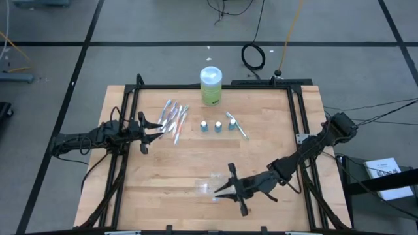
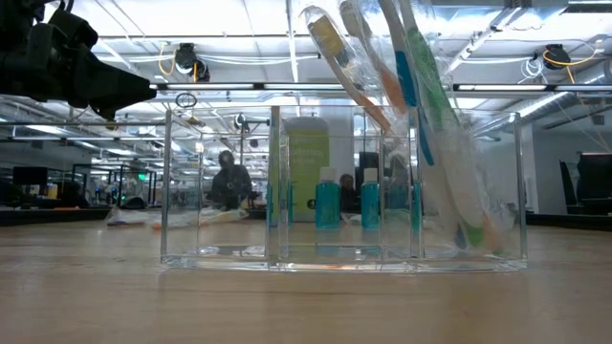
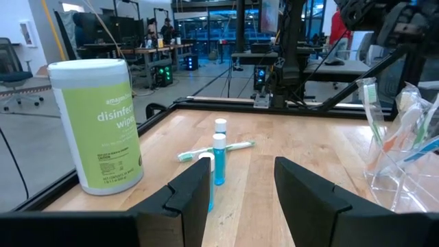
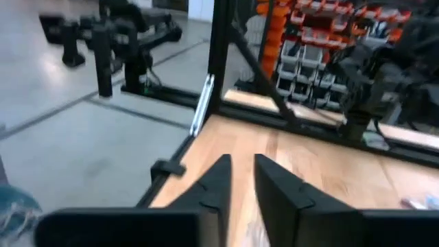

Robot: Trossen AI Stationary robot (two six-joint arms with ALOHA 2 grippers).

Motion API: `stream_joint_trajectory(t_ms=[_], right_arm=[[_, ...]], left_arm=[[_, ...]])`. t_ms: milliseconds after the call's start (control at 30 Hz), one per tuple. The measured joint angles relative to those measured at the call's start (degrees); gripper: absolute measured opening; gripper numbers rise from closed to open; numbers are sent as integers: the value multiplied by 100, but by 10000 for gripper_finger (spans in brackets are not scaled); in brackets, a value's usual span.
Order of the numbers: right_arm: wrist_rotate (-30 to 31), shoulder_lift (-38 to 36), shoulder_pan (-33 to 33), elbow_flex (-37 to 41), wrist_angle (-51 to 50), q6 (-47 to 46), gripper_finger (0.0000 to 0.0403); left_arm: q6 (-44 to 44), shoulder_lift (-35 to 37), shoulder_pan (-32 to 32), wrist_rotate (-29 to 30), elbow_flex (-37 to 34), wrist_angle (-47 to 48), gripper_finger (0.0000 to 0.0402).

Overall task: Pick & Place toothbrushing station
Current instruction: Put the green toothbrush into the transparent organizer

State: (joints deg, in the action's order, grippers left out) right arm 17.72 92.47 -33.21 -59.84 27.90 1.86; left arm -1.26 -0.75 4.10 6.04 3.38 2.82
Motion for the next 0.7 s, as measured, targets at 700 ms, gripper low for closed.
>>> stream_joint_trajectory(t_ms=[700], right_arm=[[32, -2, 88, 845, 405, -856, 0]], left_arm=[[2, 0, 0, 0, 0, 1, 166]])
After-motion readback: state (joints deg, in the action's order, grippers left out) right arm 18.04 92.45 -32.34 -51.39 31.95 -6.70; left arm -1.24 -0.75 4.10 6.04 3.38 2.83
